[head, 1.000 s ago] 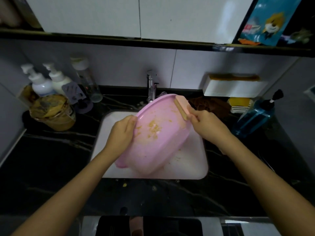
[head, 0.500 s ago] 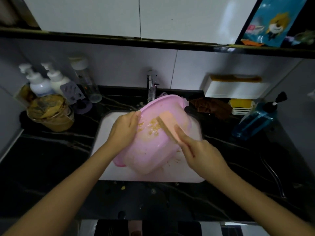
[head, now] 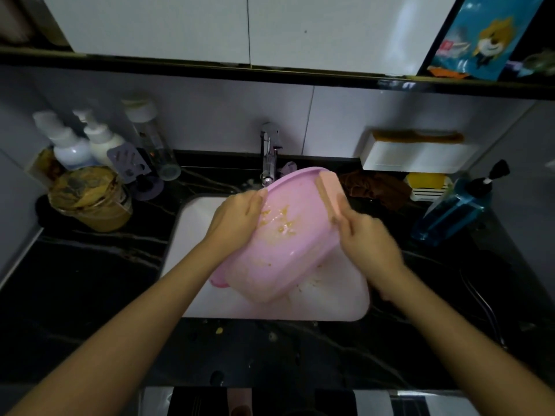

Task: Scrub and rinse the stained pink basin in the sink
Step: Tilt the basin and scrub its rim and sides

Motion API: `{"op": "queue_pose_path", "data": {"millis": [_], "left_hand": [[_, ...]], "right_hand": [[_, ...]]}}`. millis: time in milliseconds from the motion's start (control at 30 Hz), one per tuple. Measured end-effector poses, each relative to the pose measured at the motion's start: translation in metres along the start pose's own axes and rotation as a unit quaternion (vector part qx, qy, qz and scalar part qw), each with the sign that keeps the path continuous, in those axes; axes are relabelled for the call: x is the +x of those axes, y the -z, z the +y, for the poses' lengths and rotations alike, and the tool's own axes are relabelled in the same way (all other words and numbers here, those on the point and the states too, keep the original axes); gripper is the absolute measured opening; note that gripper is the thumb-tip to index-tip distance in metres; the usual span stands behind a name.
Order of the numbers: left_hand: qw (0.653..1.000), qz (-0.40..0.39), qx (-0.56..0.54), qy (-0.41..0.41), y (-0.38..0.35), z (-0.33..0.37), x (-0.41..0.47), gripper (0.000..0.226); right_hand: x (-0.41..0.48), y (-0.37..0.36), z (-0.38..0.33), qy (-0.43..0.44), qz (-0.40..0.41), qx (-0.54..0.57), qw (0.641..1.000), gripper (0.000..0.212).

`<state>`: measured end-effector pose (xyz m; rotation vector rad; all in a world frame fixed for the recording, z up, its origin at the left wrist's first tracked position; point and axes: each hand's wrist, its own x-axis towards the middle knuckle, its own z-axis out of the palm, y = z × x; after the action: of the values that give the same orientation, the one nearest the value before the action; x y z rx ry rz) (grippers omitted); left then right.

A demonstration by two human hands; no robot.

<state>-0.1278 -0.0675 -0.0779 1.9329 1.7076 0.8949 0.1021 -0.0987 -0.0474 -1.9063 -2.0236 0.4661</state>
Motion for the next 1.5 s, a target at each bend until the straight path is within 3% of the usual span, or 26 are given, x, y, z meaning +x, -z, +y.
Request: {"op": "queue_pose_path", "data": {"millis": [67,133,167,233,300,333,367,467,500,600,700,767,867,933,1000,1033,1100,1233,1300,1400,1500], "left_hand": [[1.000,-0.004,0.000,0.007,0.004,-0.002,0.005,0.043],[1.000,0.003,-0.021,0.017,0.009,-0.014,0.008,0.046],[0.999,0.003,-0.030,0.019,0.011,-0.017,0.008,0.046],[0.999,0.003,-0.033,0.020,0.011,-0.015,0.006,0.045],[1.000,0.005,-0.028,0.013,0.007,-0.012,0.004,0.045],[1.000,0.009,-0.028,0.010,0.006,-0.010,0.003,0.045],[0.999,0.011,-0.028,0.012,0.006,-0.010,0.001,0.045],[0.999,0.032,-0.035,0.026,0.016,-0.025,-0.001,0.045],[0.998,0.038,-0.040,0.025,0.019,-0.030,-0.003,0.045],[0.998,0.042,-0.048,0.024,0.020,-0.031,-0.007,0.044],[0.998,0.040,-0.037,0.028,0.016,-0.025,-0.005,0.045],[0.998,0.044,-0.037,0.031,0.019,-0.029,-0.004,0.046],[0.997,0.049,-0.055,0.031,0.019,-0.034,-0.005,0.047],[0.996,0.051,-0.065,0.032,0.016,-0.030,-0.008,0.047],[0.996,0.054,-0.066,0.033,0.012,-0.028,-0.009,0.046],[0.996,0.055,-0.070,0.033,0.012,-0.026,-0.009,0.046],[0.996,0.050,-0.069,0.040,0.013,-0.022,-0.009,0.046],[0.993,0.054,-0.080,0.064,0.016,-0.025,-0.009,0.050],[0.992,0.048,-0.093,0.067,0.016,-0.028,-0.010,0.050],[0.994,0.042,-0.069,0.067,0.016,-0.026,-0.010,0.051],[0.995,0.043,-0.065,0.053,0.014,-0.017,-0.015,0.049]], "right_hand": [[-0.023,-0.017,-0.022,0.064,-0.013,0.005,0.998,0.052],[-0.060,-0.036,-0.027,0.172,-0.020,-0.049,0.984,0.054],[-0.066,-0.034,-0.023,0.186,-0.003,-0.080,0.979,0.054],[-0.040,-0.026,0.000,0.084,0.039,-0.081,0.992,0.053],[-0.016,-0.022,0.008,-0.051,0.026,-0.016,0.998,0.051],[-0.015,-0.023,0.004,-0.069,0.038,0.009,0.997,0.050],[-0.024,-0.025,-0.007,-0.062,0.036,0.019,0.997,0.050],[-0.074,-0.041,-0.020,0.088,0.030,-0.007,0.996,0.052],[-0.073,-0.040,-0.011,0.102,0.023,-0.026,0.994,0.052],[-0.027,-0.035,0.021,-0.048,0.024,0.041,0.998,0.048],[-0.026,-0.052,-0.005,-0.108,0.074,0.154,0.979,0.041],[-0.063,-0.078,-0.039,-0.054,0.085,0.191,0.976,0.049],[-0.100,-0.096,-0.046,0.047,0.087,0.132,0.986,0.051],[-0.072,-0.100,-0.023,-0.012,0.148,0.093,0.985,0.050],[-0.043,-0.097,-0.014,-0.145,0.164,0.165,0.962,0.047],[-0.040,-0.098,-0.019,-0.169,0.165,0.202,0.950,0.047],[-0.060,-0.105,-0.042,-0.155,0.162,0.251,0.942,0.049],[-0.103,-0.112,-0.067,-0.034,0.131,0.215,0.967,0.052],[-0.066,-0.107,-0.053,-0.081,0.150,0.175,0.970,0.054],[-0.042,-0.099,-0.048,-0.172,0.144,0.218,0.950,0.055],[-0.107,-0.112,-0.072,-0.090,0.112,0.227,0.963,0.059]]}}
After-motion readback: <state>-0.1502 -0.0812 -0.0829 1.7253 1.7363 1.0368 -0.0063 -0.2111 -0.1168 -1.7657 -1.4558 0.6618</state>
